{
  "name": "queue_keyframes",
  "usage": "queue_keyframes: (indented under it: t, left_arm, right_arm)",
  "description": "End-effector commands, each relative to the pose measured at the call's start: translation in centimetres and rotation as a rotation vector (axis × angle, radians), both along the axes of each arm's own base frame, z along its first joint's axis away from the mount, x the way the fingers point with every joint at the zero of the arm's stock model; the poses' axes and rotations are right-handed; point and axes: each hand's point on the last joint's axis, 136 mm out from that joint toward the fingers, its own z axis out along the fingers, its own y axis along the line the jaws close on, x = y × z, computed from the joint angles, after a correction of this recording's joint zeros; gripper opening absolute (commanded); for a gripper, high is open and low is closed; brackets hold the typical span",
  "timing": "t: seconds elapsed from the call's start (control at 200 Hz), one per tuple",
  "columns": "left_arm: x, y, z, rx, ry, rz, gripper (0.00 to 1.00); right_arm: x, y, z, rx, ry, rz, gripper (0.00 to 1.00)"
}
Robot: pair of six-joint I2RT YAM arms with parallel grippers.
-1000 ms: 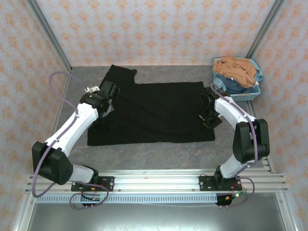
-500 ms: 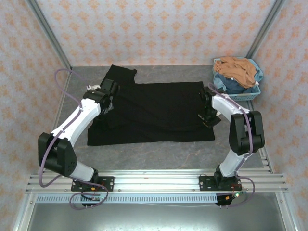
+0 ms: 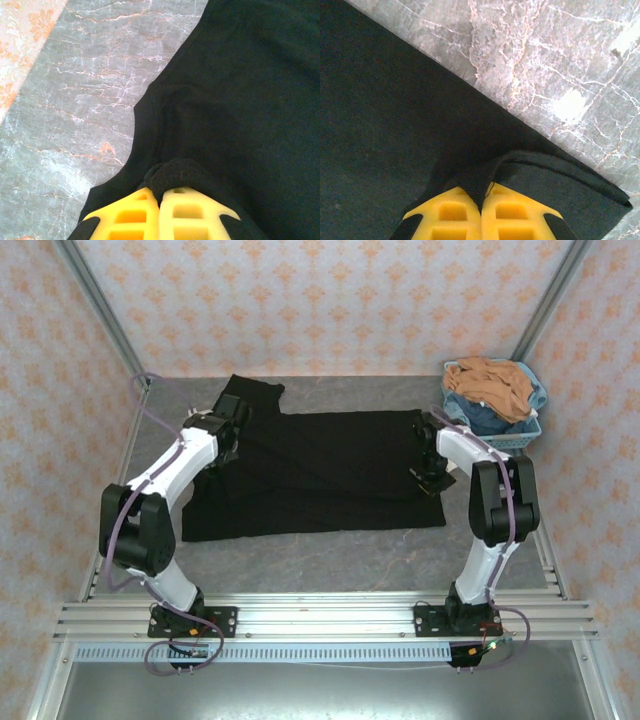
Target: Fold and stack the t-shirts
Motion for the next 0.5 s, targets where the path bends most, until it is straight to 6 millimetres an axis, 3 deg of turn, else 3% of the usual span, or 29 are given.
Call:
queue_keyframes:
  t: [0.0, 0.06, 0.145, 0.24, 0.35, 0.495]
  left_arm:
    - [0.9, 0.3, 1.2, -0.022, -0.017, -0.019, 0.28]
    - [0.0, 0.4, 1.5, -0.032, -0.001, -0.018, 0.56]
    - [-2.7, 1.2, 1.1, -0.1, 0.047, 0.038, 0.67]
    - [-7.3, 2.4, -0.7, -0.231, 0.12, 0.145, 0.67]
    - [-12.1, 3.1, -3.4, -0.386, 0.184, 0.251, 0.66]
    - [-14.6, 2.9, -6.5, -0.567, 0.204, 0.35, 0.53]
  right_arm:
    - [0.7, -0.8, 0.7, -0.019, -0.007, 0.016, 0.15]
    - [0.7, -1.0, 1.4, -0.015, -0.017, 0.034, 0.39]
    - [0.1, -1.2, 2.8, -0.023, -0.035, 0.073, 0.59]
    - [-1.5, -1.2, 3.8, -0.012, -0.042, 0.109, 0.67]
    - [-4.4, -1.1, 3.8, 0.014, -0.027, 0.128, 0.69]
    - [-7.6, -0.7, 2.4, 0.055, -0.002, 0.149, 0.63]
